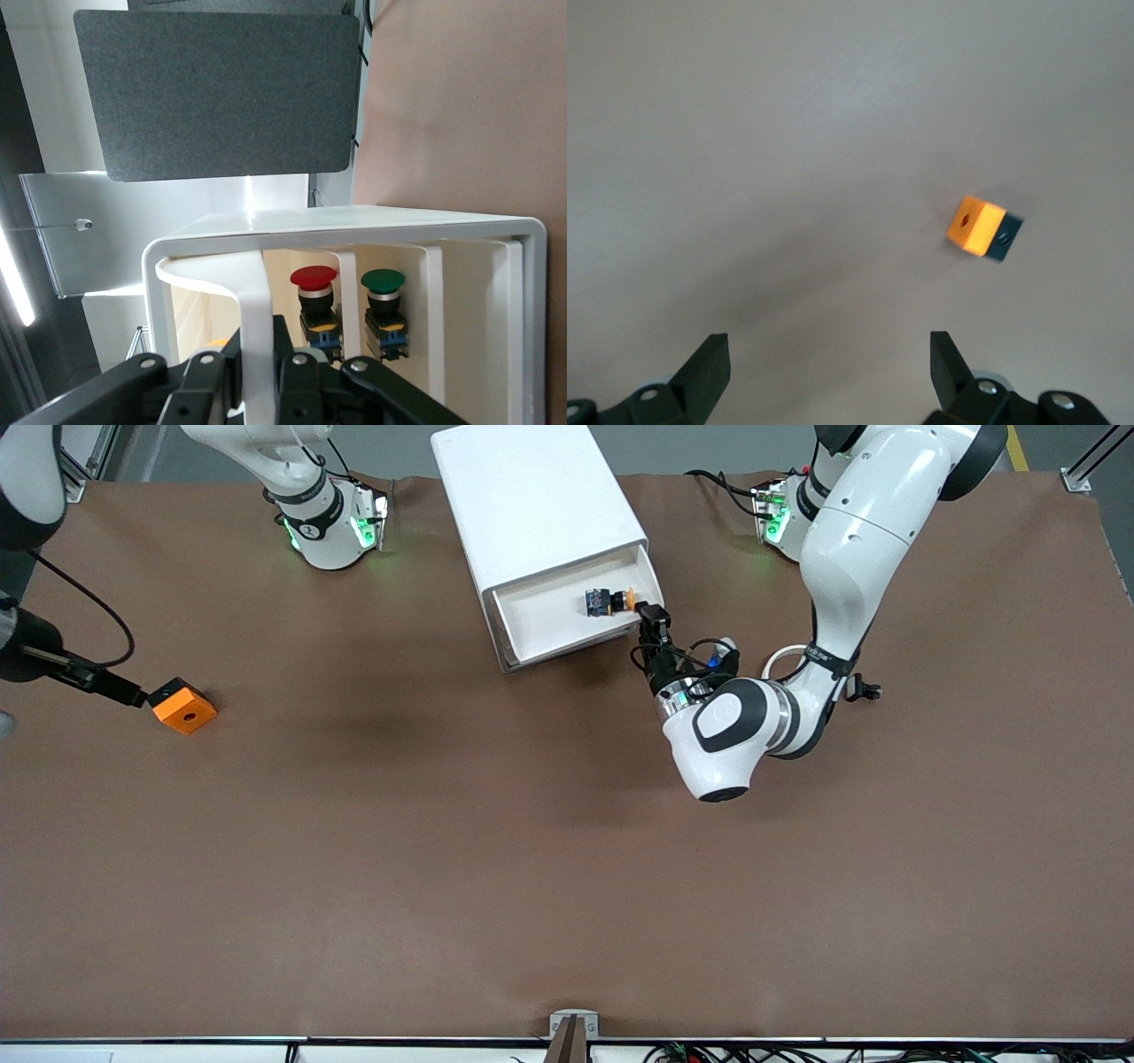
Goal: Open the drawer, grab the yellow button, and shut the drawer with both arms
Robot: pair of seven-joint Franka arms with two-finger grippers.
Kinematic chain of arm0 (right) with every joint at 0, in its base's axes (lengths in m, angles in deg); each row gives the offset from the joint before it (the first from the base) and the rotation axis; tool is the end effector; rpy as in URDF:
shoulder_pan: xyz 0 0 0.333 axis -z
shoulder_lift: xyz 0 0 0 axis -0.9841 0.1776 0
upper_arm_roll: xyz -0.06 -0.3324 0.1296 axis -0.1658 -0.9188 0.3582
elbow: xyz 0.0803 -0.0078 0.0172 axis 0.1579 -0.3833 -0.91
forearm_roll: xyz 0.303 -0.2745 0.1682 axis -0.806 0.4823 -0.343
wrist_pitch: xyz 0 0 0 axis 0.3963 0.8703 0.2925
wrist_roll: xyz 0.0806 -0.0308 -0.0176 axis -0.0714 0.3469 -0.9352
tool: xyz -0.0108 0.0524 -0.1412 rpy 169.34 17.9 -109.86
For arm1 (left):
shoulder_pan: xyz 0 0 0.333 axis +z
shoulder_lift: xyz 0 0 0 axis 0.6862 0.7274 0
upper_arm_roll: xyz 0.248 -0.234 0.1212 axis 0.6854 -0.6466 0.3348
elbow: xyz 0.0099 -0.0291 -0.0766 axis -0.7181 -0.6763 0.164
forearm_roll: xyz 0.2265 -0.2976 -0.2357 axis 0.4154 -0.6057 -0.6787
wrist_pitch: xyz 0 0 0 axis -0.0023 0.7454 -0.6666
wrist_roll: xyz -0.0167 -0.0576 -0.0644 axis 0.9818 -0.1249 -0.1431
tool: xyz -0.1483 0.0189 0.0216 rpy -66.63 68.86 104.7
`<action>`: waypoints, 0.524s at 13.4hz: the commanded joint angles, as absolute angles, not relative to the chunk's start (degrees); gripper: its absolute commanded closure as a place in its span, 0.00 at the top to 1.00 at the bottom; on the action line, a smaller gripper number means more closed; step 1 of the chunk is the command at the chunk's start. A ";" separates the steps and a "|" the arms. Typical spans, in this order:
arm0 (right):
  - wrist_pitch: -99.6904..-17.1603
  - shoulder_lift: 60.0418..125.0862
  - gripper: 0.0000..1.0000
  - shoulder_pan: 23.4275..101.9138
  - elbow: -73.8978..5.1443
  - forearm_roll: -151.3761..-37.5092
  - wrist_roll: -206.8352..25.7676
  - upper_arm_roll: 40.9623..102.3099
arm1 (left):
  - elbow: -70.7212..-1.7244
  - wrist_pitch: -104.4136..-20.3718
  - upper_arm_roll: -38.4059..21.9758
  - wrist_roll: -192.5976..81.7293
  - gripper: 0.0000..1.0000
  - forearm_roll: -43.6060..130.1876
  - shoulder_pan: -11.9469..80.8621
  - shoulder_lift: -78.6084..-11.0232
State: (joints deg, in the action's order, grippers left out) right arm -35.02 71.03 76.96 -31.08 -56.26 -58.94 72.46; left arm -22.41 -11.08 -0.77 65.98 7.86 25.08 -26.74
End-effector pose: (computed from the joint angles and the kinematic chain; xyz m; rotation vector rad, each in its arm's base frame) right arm 0.6092 -0.0219 0.5583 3.0002 -0.7559 -0.1377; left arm 0.5094 -0.3996 0.2407 -1.1960 -1.5359 1.3390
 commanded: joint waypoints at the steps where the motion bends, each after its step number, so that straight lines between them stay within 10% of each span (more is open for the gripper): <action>1: -33.77 71.21 1.00 73.80 -29.40 -61.44 -46.52 72.51 | -20.72 -10.09 0.35 65.03 0.04 11.14 27.51 -27.55; 7: -32.72 71.12 1.00 55.62 -25.54 -62.25 -12.77 72.43 | -19.48 -10.09 0.71 65.03 0.10 12.82 28.13 -27.55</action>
